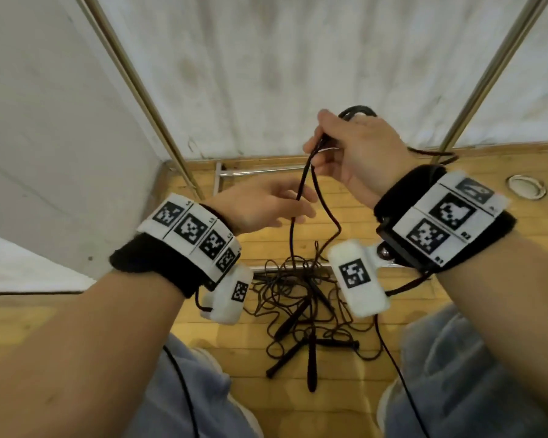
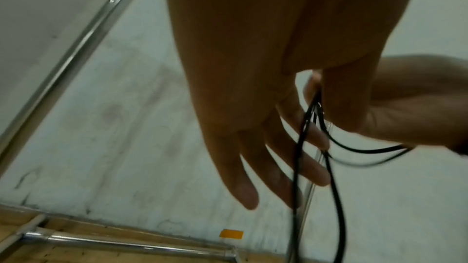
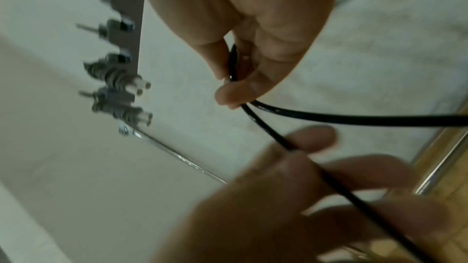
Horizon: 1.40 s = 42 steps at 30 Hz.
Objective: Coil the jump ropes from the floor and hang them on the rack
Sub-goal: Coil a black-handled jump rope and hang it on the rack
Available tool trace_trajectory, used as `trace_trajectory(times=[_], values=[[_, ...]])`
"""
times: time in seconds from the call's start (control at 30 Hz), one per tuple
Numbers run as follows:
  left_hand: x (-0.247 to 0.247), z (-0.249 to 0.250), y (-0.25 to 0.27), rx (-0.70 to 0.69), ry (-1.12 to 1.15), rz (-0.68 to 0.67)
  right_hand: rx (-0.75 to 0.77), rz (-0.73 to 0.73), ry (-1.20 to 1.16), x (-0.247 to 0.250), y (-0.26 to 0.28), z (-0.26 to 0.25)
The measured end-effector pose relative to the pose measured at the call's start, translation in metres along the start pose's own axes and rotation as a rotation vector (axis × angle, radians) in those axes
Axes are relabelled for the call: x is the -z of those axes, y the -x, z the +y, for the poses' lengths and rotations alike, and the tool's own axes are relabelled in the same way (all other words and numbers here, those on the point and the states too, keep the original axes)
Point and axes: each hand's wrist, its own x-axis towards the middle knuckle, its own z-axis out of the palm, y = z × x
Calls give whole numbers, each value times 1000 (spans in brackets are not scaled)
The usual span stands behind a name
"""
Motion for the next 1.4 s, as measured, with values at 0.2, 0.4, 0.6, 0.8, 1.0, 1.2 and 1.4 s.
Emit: trace_trajectory(times=[0.2,0.4,0.6,0.8,1.0,1.2,1.4], values=[[-21,6,-16,-146,73,325,-1,-56,-258,7,7,-22],[-28,14,-25,-163,63,437,57,-62,-239,6,14,-28],[-28,5,-22,-58,-104,97,249,59,-18,4,17,-29],[3,11,3,-236,242,370,179,4,291,8,9,-21],[21,17,22,-287,448,490,-131,-591,796,-12,27,37],[19,16,22,-252,425,546,48,-398,1048,-13,25,58],[8,-6,13,-21,-35,171,107,-177,542,-4,16,33]])
